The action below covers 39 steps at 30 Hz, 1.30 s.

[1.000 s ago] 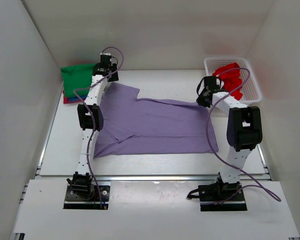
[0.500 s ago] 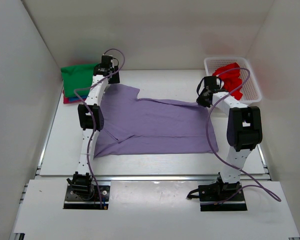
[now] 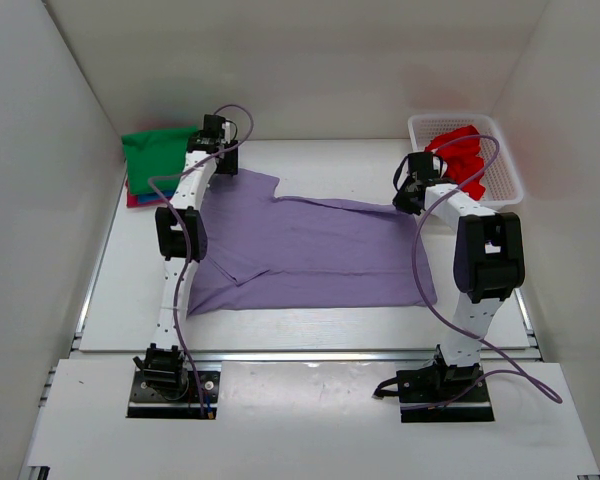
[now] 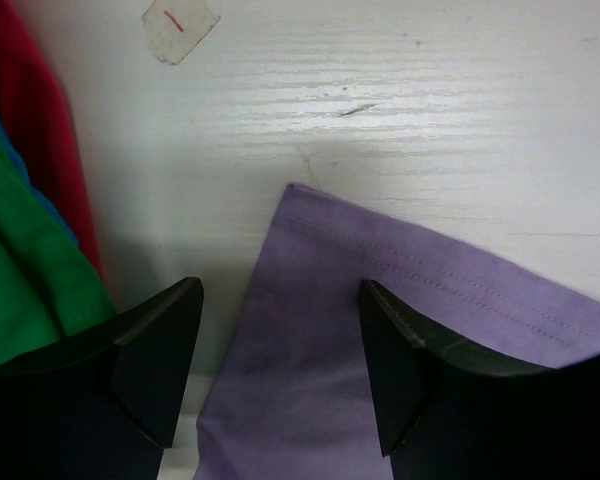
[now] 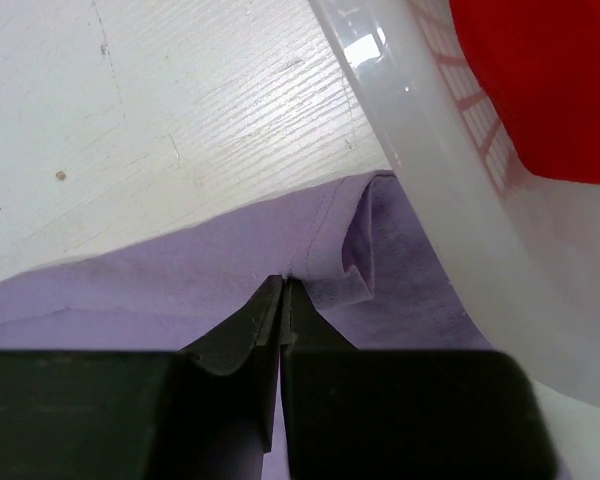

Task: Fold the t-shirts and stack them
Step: Grap the side of the flattened tshirt furthest away from the robot with both arms

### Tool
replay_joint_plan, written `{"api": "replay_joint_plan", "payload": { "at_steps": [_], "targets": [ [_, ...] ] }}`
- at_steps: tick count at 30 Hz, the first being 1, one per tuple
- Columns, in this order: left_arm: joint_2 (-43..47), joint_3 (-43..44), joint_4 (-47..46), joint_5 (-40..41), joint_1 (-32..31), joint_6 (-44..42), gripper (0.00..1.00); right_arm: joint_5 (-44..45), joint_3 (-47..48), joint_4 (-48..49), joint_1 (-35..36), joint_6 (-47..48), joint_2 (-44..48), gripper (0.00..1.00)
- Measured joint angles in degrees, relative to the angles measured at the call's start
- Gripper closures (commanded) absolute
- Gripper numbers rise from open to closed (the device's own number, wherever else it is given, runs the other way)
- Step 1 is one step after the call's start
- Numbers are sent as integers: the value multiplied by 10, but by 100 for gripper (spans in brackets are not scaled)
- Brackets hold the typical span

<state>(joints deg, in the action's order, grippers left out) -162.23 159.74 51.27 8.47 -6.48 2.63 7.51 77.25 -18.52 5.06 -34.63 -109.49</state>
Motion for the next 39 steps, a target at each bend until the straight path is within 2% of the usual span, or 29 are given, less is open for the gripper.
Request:
{"api": "replay_joint_plan", "payload": {
  "at_steps": [2, 4, 7, 11, 18, 21, 23, 25, 26, 27, 29, 31, 35, 38, 39],
  "targets": [
    [0, -3, -3, 0, -2, -5, 29, -1, 0, 0, 0, 0, 0, 100],
    [6, -15, -10, 1, -5, -14, 39, -1, 0, 0, 0, 0, 0, 99],
    [11, -26, -19, 1, -10, -28, 45, -1, 0, 0, 0, 1, 0, 100],
    [11, -27, -22, -10, -9, -42, 45, -1, 0, 0, 0, 2, 0, 100],
    [16, -37, -23, -50, -3, -45, 78, -1, 0, 0, 0, 2, 0, 100],
    [16, -38, -22, -55, -3, -49, 100, -1, 0, 0, 0, 2, 0, 100],
    [17, -38, -22, -56, -4, -52, 100, -1, 0, 1, 0, 4, 0, 100],
    [17, -39, -22, -56, -3, -51, 83, -1, 0, 0, 0, 5, 0, 100],
    [17, -39, -21, -56, -3, -50, 68, -1, 0, 0, 0, 5, 0, 100],
    [17, -39, -21, -55, -3, -51, 50, -1, 0, 0, 0, 6, 0, 99],
    [18, -38, -20, -56, 1, -48, 41, -1, 0, 0, 0, 8, 0, 100],
    [18, -37, -17, -57, 7, -39, 40, -1, 0, 0, 0, 9, 0, 100],
    [18, -35, -13, -57, 13, -31, 23, -1, 0, 0, 0, 13, 0, 100],
    [18, -35, -12, -60, 17, -23, 23, 0, 0, 0, 0, 15, 0, 100],
    [18, -35, -11, -63, 18, -22, 26, 0, 0, 0, 0, 15, 0, 100]
  ]
}}
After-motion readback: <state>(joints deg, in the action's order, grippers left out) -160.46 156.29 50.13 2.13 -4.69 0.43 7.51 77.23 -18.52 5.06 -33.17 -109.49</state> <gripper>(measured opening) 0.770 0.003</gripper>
